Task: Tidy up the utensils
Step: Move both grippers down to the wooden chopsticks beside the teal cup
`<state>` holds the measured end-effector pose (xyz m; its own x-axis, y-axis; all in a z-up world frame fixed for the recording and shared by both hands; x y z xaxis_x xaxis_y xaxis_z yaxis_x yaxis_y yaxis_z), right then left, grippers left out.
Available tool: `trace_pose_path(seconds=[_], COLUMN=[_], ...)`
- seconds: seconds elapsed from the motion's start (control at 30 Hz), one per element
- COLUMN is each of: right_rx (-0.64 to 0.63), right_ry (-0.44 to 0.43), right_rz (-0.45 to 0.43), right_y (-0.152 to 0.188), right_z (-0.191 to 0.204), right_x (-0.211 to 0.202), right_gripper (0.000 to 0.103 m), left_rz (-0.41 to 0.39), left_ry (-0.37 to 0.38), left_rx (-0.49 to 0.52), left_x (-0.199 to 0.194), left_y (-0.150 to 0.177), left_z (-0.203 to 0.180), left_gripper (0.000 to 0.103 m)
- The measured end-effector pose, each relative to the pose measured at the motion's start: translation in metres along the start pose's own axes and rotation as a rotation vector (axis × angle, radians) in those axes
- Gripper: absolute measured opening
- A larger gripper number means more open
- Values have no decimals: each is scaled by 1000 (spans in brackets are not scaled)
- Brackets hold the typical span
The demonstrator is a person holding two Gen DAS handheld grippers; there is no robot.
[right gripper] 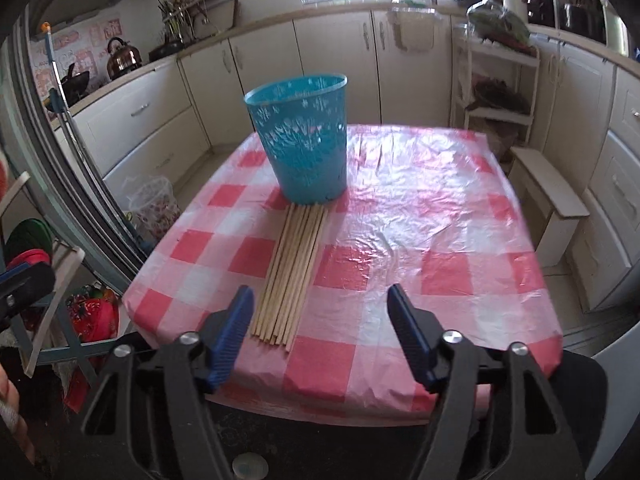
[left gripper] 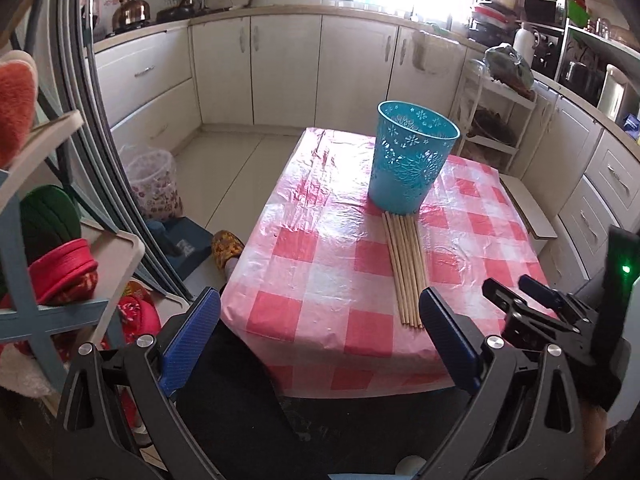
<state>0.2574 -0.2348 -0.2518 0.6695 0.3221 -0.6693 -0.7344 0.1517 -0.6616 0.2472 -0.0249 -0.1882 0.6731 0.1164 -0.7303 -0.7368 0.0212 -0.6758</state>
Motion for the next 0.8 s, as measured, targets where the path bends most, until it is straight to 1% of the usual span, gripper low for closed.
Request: trace_pose_path(seconds=[0.07, 0.1, 0.13, 0.17, 0.27, 0.3, 0.4, 0.67, 0.8], right_rx=[27, 38, 43, 50, 69, 67, 56, 63, 72], right_ry=[-8, -4, -1, -5, -21, -26, -17, -54, -50], right_rz=[40, 53, 65, 77, 111, 120, 144, 123, 115], right_y=[-7, -11, -15, -18, -24, -24, -23, -26, -28], right_z=[-12, -17, -21, -23, -27, -27, -30, -38, -43], right_x=[34, 50, 66, 78, 109, 116, 128, 126, 127], right_gripper=[44, 40, 38, 32, 27, 23, 21, 21, 21], left_rz=[33, 46, 61, 73, 104, 113, 138, 187, 207], left_ry=[-2, -4, -7, -9, -13, -16, -21, -12, -11], left_rx=[0, 1, 3, 4, 10, 14, 23, 38, 46], left_x=[23, 34, 45, 54, 79, 87, 104, 139, 149], left_y=[-2, -3, -4, -3, -6, -6, -8, -13, -12], left_z=[-6, -9, -12, -14, -22, -24, -32, -56, -67], left_gripper=[95, 95, 95, 95, 95, 95, 95, 95, 95])
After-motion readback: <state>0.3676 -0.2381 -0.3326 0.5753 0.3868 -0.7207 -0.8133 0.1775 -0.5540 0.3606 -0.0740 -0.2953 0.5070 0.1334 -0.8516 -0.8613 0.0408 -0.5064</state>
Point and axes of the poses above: each gripper's, at about its wrist camera, not at the fingertips, and x roughly the way its jaws point, z to its left, y to its underside, the point moved 8 cm from there along x, roughly the way its jaws point, and after that the axes turned 13 degrees about -y, right-handed, at the moved point
